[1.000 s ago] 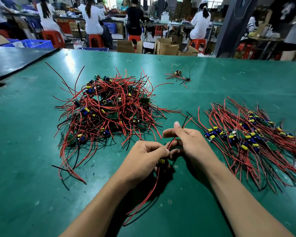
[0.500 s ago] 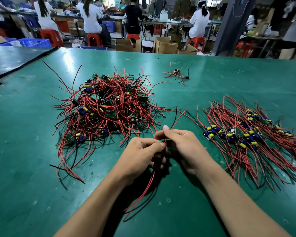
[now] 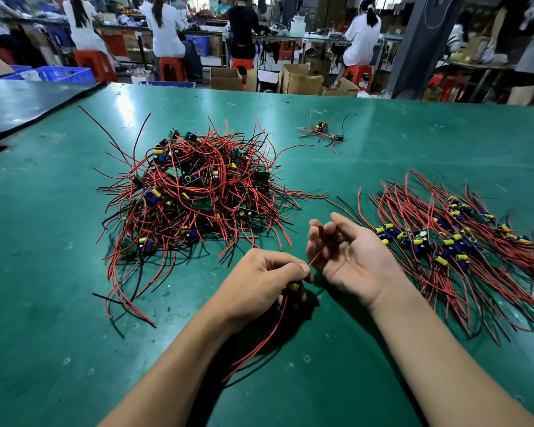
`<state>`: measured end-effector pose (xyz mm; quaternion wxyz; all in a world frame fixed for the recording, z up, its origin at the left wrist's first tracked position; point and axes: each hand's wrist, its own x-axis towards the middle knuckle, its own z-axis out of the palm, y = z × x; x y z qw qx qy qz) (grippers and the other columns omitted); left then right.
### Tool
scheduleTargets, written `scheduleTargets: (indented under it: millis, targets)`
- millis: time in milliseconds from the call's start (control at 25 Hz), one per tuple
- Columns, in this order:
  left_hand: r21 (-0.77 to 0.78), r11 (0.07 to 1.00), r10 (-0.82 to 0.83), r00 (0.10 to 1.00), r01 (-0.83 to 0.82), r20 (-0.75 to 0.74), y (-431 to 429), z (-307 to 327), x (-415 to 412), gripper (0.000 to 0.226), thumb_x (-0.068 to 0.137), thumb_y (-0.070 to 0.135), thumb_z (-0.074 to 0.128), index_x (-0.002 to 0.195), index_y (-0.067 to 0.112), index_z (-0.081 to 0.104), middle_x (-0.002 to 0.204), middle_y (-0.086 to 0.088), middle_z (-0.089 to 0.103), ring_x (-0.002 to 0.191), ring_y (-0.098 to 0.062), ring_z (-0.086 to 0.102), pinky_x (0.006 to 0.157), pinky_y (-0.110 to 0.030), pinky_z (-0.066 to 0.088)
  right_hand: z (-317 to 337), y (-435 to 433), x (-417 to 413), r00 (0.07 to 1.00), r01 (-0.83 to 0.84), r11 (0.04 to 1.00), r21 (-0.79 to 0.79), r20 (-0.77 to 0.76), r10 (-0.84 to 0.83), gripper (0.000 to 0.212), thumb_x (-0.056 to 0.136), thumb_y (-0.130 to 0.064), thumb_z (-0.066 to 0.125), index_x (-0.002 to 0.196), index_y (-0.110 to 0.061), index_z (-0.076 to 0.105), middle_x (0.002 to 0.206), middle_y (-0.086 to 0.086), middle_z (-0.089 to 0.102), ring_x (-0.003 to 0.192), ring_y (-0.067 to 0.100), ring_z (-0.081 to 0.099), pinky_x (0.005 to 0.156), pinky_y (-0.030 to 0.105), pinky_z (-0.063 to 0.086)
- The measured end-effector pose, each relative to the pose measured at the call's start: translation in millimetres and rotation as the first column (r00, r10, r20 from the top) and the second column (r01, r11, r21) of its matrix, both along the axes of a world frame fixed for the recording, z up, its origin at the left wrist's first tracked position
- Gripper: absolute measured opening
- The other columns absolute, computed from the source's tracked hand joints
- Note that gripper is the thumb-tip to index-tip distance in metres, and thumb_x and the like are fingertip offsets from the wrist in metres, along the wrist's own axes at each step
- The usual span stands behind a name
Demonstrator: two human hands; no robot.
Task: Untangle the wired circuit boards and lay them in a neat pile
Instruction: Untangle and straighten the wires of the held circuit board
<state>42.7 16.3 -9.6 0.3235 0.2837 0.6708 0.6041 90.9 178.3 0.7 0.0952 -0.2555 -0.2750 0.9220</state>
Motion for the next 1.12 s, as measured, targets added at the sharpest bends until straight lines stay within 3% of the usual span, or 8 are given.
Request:
scheduleTargets:
  millis: [120,240,320,440,560,800,1000,1120]
  targets:
    - [0.018,0.999,0.028,0.999,-0.028,-0.019,1,-1,0,0.022,0.093,0.012,0.06,0.076,0.007,0.072,0.061,-0.01,0.067,0.049,-0.018,0.057,0.05,-0.022,0.043,-2,-6,2,0.998,-0.06,0.971,0.23,-0.022,0.067,0.055,0.101,-0.039,0.052,0.062,-0.005,0.072,0.077,0.01,0.073,0.062,0.018,0.071,0.055,0.029,0.059]
    - [0.056,0.995,0.083,0.996,-0.083,0.01,3,-4,1,0.024,0.096,0.012,0.057,0.078,0.002,0.07,0.06,-0.011,0.066,0.046,-0.019,0.058,0.047,-0.021,0.045,-9,-21,2,0.972,-0.228,0.811,0.539,0.071,0.226,0.047,0.092,-0.048,0.057,0.09,-0.004,0.075,0.079,0.012,0.07,0.057,0.02,0.063,0.049,0.028,0.054]
    - [0.078,0.99,0.114,0.993,-0.115,0.027,4,-6,0,0.027,0.097,0.012,0.056,0.077,-0.001,0.067,0.06,-0.012,0.065,0.045,-0.021,0.058,0.046,-0.022,0.046,-14,-28,2,0.954,-0.288,0.72,0.631,0.124,0.273,0.043,0.095,-0.043,0.06,0.099,-0.003,0.074,0.069,0.014,0.064,0.044,0.021,0.054,0.039,0.026,0.045]
    - [0.112,0.988,0.105,0.994,-0.107,0.021,4,-7,-1,0.031,0.097,0.008,0.055,0.07,-0.003,0.065,0.062,-0.009,0.066,0.046,-0.022,0.058,0.045,-0.022,0.046,-14,-29,4,0.944,-0.314,0.677,0.666,0.14,0.3,0.042,0.097,-0.042,0.06,0.099,-0.002,0.075,0.06,0.012,0.059,0.039,0.019,0.05,0.038,0.024,0.043]
    - [0.112,0.989,0.089,0.994,-0.095,0.056,3,-5,-1,0.031,0.096,0.01,0.058,0.069,0.002,0.07,0.062,-0.007,0.067,0.045,-0.019,0.057,0.046,-0.022,0.047,-11,-26,3,0.949,-0.304,0.707,0.638,0.137,0.284,0.043,0.099,-0.039,0.057,0.096,0.001,0.074,0.066,0.015,0.063,0.044,0.021,0.054,0.042,0.026,0.046]
    - [0.03,0.999,0.032,0.999,-0.033,0.019,0,0,2,0.026,0.094,0.015,0.061,0.072,0.008,0.071,0.057,-0.01,0.065,0.044,-0.018,0.054,0.047,-0.019,0.042,-7,-1,1,0.992,-0.104,0.746,0.658,0.121,0.031,0.042,0.107,-0.031,0.045,0.091,-0.001,0.07,0.078,0.008,0.073,0.07,0.015,0.07,0.06,0.029,0.057]
    - [0.011,1.0,0.017,1.0,-0.018,0.01,-1,1,2,0.025,0.093,0.015,0.061,0.072,0.008,0.072,0.059,-0.011,0.065,0.048,-0.021,0.053,0.049,-0.022,0.041,-9,6,1,0.994,-0.061,0.712,0.699,0.11,-0.023,0.046,0.107,-0.037,0.041,0.096,-0.003,0.07,0.076,0.004,0.074,0.065,0.013,0.069,0.052,0.026,0.053]
    - [0.014,1.0,-0.004,0.999,0.004,0.032,-3,2,1,0.025,0.093,0.016,0.061,0.071,0.009,0.072,0.059,-0.012,0.065,0.048,-0.02,0.053,0.048,-0.021,0.042,-8,7,0,0.996,-0.043,0.763,0.644,0.083,-0.013,0.055,0.107,-0.044,0.035,0.091,-0.005,0.07,0.079,0.0,0.075,0.061,0.011,0.068,0.049,0.023,0.051]
